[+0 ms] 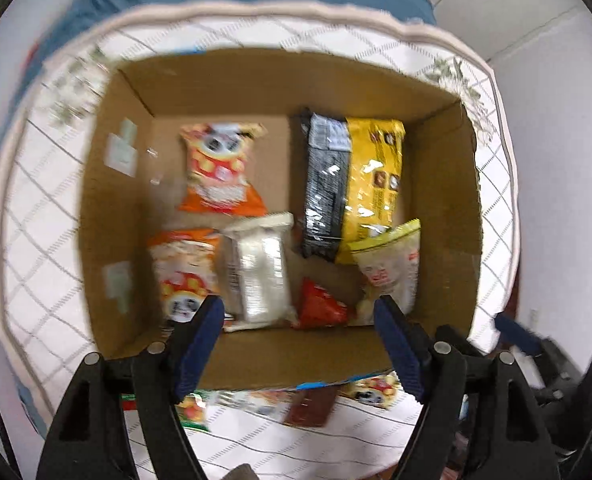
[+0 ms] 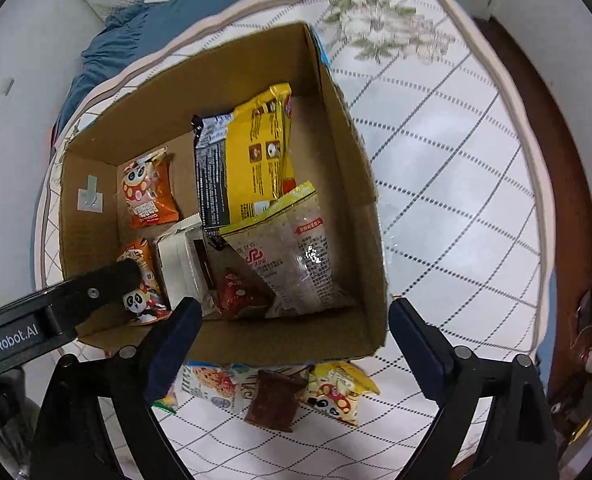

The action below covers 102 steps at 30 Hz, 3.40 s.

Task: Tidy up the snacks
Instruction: 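Drop both packets into the box and lift both grippers away, then grasp the green candy bag with left gripper while right grasps brown packet, then carry both bags over the box and open both grippers to release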

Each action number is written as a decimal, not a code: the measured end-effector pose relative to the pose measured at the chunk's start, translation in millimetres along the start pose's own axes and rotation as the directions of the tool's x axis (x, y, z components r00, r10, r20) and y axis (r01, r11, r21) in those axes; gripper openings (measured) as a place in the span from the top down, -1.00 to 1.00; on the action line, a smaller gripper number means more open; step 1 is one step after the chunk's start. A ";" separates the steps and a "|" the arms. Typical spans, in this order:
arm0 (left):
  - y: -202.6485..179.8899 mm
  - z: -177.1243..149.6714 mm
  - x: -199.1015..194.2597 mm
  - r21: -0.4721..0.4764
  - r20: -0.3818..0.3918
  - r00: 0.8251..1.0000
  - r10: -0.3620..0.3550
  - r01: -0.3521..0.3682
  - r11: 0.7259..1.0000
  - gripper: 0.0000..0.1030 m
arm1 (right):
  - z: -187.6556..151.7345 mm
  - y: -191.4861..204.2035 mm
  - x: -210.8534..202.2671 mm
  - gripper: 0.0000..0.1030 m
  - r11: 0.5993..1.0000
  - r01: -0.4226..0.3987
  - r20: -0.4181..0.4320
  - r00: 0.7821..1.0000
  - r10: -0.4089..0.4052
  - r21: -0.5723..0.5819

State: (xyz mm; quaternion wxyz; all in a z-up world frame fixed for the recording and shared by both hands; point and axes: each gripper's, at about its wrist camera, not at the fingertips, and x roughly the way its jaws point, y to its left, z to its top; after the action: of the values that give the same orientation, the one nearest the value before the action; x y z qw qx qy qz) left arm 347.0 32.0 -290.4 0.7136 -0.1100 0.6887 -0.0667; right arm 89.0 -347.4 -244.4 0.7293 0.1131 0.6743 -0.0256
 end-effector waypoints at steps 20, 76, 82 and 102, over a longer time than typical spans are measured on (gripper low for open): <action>13.8 -88.2 -113.6 0.054 0.364 0.921 0.137 -0.168 0.984 -0.92 | -60.4 37.5 -108.0 -0.92 0.994 0.062 0.263 0.964 -0.037 -0.087; 91.2 -232.9 104.3 0.074 -0.168 0.942 0.291 -0.283 0.956 0.03 | -240.3 18.1 143.7 -0.14 1.000 -0.013 -0.411 0.911 0.019 0.017; 92.0 -266.1 122.8 0.049 -0.235 0.931 0.279 -0.276 0.960 -0.04 | -283.7 12.1 143.4 -0.19 0.998 -0.040 -0.475 0.878 0.058 0.049; 50.5 -226.7 25.7 0.037 -0.066 0.983 0.170 -0.168 0.985 0.05 | -282.5 17.0 88.2 -0.14 0.995 -0.096 -0.371 0.924 0.090 0.001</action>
State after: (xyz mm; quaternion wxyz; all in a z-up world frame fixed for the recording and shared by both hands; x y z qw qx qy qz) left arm 119.1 59.8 -334.1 0.6942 -0.0378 0.7185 -0.0204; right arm -176.2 -264.3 -347.8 0.5901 0.1416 0.7940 0.0365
